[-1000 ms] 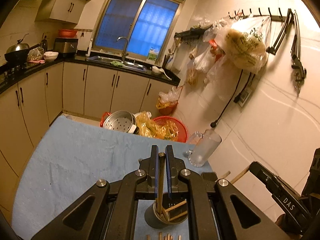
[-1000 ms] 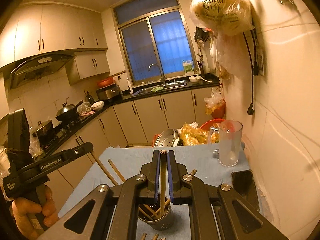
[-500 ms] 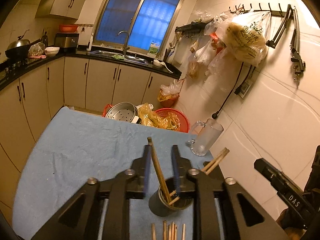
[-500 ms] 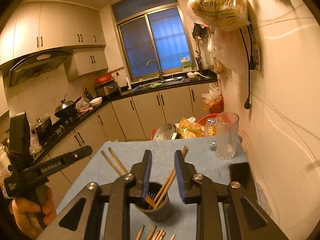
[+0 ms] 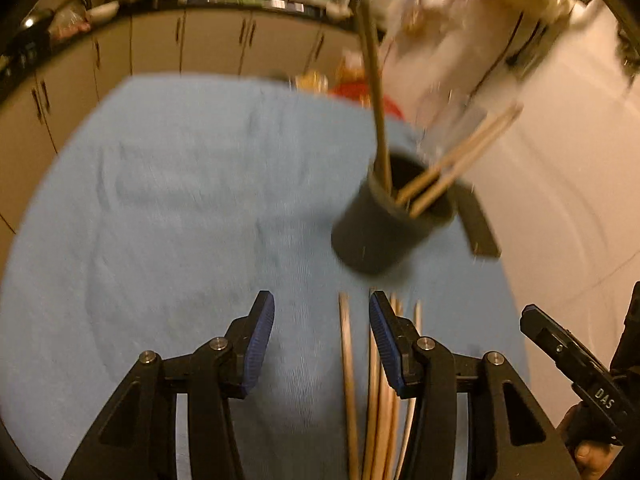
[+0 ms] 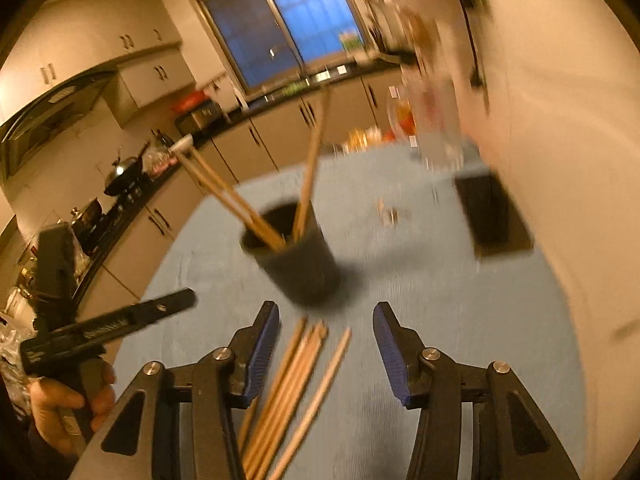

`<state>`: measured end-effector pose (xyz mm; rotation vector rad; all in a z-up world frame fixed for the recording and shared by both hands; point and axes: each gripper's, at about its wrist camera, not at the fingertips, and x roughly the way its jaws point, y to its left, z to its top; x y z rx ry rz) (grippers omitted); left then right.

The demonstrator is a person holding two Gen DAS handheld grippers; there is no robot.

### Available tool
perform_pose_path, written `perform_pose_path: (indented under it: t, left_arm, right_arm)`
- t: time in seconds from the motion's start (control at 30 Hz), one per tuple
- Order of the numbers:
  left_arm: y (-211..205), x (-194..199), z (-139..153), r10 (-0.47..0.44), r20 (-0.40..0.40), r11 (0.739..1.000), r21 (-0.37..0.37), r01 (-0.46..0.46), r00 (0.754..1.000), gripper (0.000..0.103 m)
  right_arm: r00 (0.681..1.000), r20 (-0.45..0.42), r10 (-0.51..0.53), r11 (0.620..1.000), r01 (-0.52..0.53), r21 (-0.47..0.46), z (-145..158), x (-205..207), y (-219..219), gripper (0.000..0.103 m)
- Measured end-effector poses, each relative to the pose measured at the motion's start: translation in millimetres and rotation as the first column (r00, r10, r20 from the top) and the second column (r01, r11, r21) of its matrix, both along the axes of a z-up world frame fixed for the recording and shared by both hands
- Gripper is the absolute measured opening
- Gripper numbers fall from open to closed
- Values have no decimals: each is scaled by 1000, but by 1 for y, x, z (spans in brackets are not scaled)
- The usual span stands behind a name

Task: Organize utensils
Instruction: 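Move the left tool to the chopstick row and grasp one while the right tool follows open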

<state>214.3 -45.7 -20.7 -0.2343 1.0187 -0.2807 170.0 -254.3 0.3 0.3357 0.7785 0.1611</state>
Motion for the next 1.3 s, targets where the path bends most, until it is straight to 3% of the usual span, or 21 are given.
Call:
perform_pose_path:
  t: [0.13,0.3,0.5,0.57,0.63,0.7,0.9,1.1,1.17,1.3]
  left_arm:
    - [-17,4,-20,-32,-39,998,48,33,999,50]
    - [-37,21,-30,-56,-77,995,74,62,995,49]
    - [-54,42,-40,-66,-103,989,123,78,993,36]
    - [-60,45,-45,-86,-123,987,125,101,989,18]
    - [-65,43,-54,-116,-144,981,141,136,983,8]
    - [-66,36,-54,-138,-102,974,166,153,985,7]
    - [-31,23,-54,-159,-114,974,143,174,981,7]
    - [6,14,-54,-117,-123,986,106,130,986,7]
    - [11,10,-55,-112,-123,987,100,125,986,7]
    - [18,6,-55,-111,-118,988,93,123,987,7]
  right_arm:
    - [996,-90,-6,999,9,37,-31,-6,-6,53]
    - [992,-124,-26,998,33,54,-42,-9,-13,53]
    - [991,-126,-32,998,38,44,-41,-9,-17,53]
    - [991,-131,-30,999,36,38,-40,-7,-16,53]
    - [990,-136,-29,999,33,31,-40,-5,-16,53]
    - [989,-148,-25,999,29,26,-42,0,-14,53]
    - [976,-210,62,998,-59,20,-57,26,11,52]
    - [940,-266,211,959,-252,-127,-83,43,70,52]
    - [941,-268,205,905,-287,-313,-86,41,85,51]
    - [942,-319,103,923,-210,-322,-85,35,55,51]
